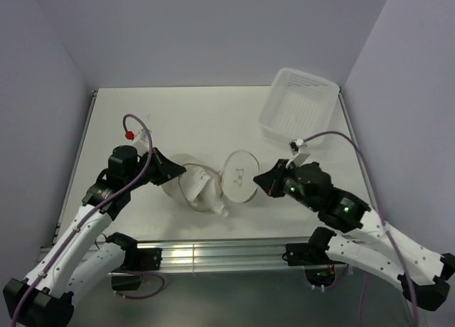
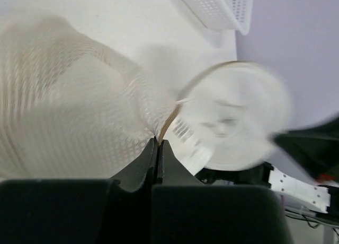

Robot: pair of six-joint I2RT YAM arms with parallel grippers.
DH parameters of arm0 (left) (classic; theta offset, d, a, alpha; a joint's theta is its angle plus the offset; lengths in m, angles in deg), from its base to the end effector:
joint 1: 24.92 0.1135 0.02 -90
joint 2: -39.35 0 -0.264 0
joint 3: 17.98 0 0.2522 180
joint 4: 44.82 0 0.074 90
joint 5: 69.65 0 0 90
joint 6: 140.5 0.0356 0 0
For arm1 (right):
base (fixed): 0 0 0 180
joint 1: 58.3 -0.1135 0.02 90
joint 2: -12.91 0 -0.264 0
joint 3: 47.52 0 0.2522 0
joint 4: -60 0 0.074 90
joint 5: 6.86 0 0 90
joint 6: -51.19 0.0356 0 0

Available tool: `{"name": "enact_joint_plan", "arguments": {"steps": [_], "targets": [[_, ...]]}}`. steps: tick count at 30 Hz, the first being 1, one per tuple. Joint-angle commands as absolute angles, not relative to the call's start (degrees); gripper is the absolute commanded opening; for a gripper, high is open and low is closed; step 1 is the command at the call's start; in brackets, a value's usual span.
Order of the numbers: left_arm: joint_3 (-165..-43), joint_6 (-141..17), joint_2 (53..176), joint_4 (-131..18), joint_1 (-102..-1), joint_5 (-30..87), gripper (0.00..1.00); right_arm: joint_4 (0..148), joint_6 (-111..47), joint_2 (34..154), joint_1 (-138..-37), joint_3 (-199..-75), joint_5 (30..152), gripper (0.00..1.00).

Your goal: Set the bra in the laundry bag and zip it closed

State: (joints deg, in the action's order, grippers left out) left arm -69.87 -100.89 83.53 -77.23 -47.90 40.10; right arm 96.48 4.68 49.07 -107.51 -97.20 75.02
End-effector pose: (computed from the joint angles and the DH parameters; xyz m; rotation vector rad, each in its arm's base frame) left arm 0.1594 -0.0807 0.2864 -0.2776 2.1547 -1.1279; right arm 0.1035 0.1123 0.2856 -0.0061 2.0839 0.8957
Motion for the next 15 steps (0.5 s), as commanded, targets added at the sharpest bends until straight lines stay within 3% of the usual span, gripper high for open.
{"name": "enact_joint_plan", "arguments": {"steps": [1,6,15], "targets": [[-76.02,-94.98,85.57,-82.91,-45.32,37.92,0.00,119.62,2.32,50.07,-110.15,-112.31,72.40,0.00],[-79.55,-88.74,95.23,-88.28,-42.67,42.85,0.00,122.98,-1.09,59.19,-111.39,-131.12,74.45,0.00],[-77.61,-87.32,98.94,-85.03,-42.06,46.19,0.00,114.88,-6.11,72.05,-103.67,-128.69,70.58,0.00]]}}
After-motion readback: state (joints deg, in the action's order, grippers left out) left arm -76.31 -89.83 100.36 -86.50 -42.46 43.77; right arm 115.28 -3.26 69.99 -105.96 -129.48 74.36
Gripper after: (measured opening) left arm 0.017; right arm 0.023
